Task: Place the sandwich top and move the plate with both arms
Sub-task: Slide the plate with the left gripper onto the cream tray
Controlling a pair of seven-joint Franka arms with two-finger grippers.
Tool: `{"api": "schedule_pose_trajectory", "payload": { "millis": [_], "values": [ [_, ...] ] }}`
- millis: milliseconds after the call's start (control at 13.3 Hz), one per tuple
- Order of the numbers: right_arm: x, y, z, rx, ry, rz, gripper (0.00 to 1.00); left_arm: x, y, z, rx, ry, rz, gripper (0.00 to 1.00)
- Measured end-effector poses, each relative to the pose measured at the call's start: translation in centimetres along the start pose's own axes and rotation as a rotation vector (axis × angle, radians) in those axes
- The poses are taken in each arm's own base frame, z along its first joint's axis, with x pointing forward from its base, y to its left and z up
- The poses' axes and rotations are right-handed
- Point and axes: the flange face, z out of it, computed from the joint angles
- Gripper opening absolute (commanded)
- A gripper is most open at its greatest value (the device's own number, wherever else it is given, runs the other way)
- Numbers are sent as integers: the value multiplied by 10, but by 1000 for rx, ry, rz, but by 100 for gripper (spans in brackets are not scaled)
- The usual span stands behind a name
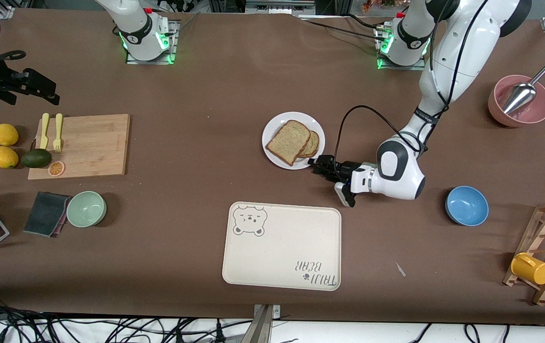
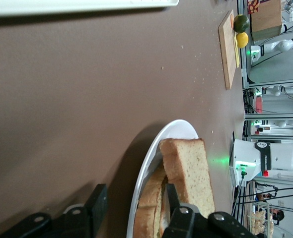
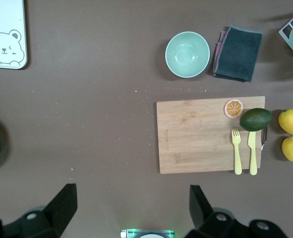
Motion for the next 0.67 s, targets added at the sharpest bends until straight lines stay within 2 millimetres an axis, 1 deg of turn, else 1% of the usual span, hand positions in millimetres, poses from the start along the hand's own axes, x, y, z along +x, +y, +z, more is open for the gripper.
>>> {"api": "schedule_pose_trajectory", "payload": {
  "millis": [150, 300, 375, 524, 674],
  "values": [
    [0, 0, 0, 0, 0, 0, 100, -5, -2, 4, -4, -9, 12, 30],
    [0, 0, 0, 0, 0, 0, 100, -8, -2, 10, -7, -20, 14, 13],
    [0, 0, 0, 0, 0, 0, 100, -9, -1, 14, -8, -25, 15, 7],
    [0, 0, 0, 0, 0, 0, 100, -10, 0, 16, -8, -30, 15, 0],
    [0, 0, 0, 0, 0, 0, 100, -11, 0, 17, -12, -30, 16, 0]
  ]
}}
